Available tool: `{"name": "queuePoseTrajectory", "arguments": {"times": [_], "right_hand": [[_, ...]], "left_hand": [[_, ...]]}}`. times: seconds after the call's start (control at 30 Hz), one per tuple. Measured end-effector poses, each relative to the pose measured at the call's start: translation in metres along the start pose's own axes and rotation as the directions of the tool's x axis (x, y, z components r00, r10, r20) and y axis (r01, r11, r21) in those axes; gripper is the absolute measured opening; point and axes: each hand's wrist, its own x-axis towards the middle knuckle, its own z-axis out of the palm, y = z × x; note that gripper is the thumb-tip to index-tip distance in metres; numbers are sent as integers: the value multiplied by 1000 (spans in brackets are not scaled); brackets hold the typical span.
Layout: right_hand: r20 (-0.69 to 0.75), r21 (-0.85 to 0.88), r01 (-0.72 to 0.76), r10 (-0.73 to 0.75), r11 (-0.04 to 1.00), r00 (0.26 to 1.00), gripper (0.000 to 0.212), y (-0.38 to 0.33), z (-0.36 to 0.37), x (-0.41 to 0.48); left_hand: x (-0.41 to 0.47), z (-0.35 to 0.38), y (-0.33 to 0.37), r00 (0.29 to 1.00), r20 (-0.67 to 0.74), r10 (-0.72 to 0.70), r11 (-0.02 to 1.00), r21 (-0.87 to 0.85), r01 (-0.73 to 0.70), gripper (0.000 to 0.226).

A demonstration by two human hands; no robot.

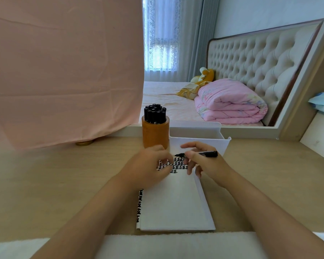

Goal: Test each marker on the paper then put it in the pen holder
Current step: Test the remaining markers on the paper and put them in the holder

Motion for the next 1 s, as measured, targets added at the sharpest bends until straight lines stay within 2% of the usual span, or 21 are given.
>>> {"name": "queuePoseTrajectory", "arguments": {"times": [0.1,0.2,0.4,1.0], "right_hand": [[17,-106,-7,9,994,1000,11,5,0,-5],[-9,-111,-76,76,991,997,7,12,3,-3],[-60,-252,-37,22,967,998,21,18,11,1],[-32,-293,18,-29,956,999,22,23,11,2]], "left_hand": [[-6,12,8,993,102,50,992,112,-61,26],[-13,19,1,987,139,74,981,169,-97,34],[-14,20,-3,988,128,85,985,138,-103,38],[-13,19,0,986,163,36,990,127,-57,39]]}}
